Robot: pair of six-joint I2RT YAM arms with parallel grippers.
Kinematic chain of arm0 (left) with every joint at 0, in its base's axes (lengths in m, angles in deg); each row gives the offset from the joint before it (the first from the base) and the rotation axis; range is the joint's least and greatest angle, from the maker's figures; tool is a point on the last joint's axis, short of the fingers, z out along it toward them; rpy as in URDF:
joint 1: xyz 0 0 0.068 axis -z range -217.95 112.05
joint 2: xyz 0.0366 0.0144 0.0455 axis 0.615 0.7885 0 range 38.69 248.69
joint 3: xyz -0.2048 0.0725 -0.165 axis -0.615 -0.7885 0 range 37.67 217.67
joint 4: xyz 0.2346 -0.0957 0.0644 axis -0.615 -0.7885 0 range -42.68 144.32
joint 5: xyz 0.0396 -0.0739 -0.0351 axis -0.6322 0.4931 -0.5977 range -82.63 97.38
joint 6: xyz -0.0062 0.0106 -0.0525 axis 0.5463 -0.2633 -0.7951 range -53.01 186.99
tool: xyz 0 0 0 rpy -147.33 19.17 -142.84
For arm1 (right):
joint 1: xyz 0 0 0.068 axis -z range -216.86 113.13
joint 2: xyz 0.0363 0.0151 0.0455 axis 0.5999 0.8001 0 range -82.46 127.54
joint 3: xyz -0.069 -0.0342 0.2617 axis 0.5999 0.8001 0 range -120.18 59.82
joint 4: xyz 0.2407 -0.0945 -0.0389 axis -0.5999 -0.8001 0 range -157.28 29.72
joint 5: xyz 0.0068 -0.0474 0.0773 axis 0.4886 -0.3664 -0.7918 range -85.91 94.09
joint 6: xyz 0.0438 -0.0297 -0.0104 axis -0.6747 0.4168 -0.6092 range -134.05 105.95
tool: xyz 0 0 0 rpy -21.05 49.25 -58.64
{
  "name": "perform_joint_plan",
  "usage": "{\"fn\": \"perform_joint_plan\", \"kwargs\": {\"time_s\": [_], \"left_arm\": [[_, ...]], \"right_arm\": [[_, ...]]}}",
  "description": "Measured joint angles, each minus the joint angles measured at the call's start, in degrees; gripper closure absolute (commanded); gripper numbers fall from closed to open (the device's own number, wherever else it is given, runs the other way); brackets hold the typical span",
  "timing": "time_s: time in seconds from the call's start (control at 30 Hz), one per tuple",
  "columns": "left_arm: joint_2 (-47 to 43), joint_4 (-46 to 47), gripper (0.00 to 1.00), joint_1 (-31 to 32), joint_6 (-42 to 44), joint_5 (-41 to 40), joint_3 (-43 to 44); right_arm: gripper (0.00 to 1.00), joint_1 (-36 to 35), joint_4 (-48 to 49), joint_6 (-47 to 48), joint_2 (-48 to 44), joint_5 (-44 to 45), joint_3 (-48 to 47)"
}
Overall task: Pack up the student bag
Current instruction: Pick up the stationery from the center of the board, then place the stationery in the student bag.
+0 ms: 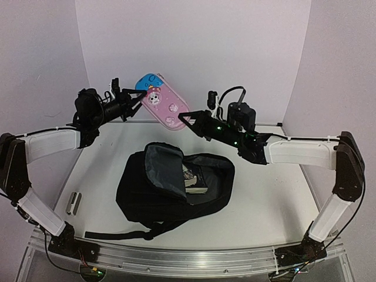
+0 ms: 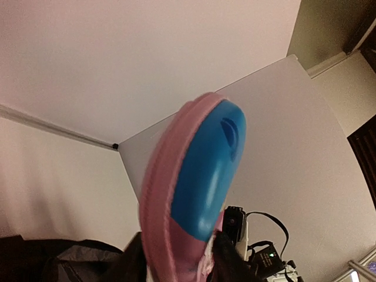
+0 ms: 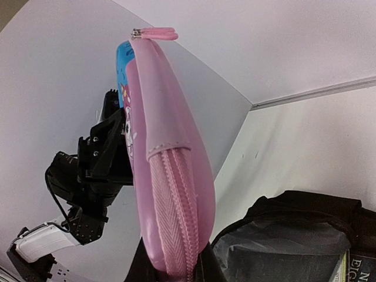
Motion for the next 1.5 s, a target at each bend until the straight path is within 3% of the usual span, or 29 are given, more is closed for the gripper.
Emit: {"fn": "perform_joint_plan", "kwargs": {"time_s": [0.13,0.3,0.47,0.63,0.83,0.9,1.03,1.13,1.5], "left_arm": [[-0.22,-7.83,0.31,0.72,3.98,2.62,-0.75],[-0.29,-24.95,0.26,1.27,12.15,3.79,-1.89],[-1.49,-38.99,0.21,1.27,18.07,4.21,-5.16],[-4.96,-44.53,0.20,1.34,20.22,7.27,-8.04],[-6.40,-43.88,0.21,2.06,20.29,12.24,-9.75],[-6.28,-43.86,0.31,2.63,20.32,13.54,-10.06],[-5.69,-44.00,0.76,4.47,20.63,15.18,-9.85],[-5.46,-44.50,0.97,5.43,21.94,15.55,-9.30],[-14.21,-45.29,1.00,5.66,26.52,16.68,-7.17]], "right_arm": [[1.00,-0.01,-4.11,2.53,-1.96,4.57,1.05],[1.00,2.45,-15.77,6.39,-7.49,13.00,1.25],[1.00,9.81,-26.74,8.94,-13.62,18.18,1.34],[1.00,16.06,-34.49,10.30,-18.02,21.22,2.78],[1.00,16.77,-42.60,12.56,-20.18,21.39,3.22],[1.00,16.78,-45.39,13.34,-20.33,21.10,3.22],[1.00,17.05,-51.32,14.99,-20.33,17.52,2.77],[1.00,17.35,-54.82,15.95,-20.30,12.02,1.61],[1.00,17.16,-58.75,17.56,-14.60,-18.17,-0.29]]}}
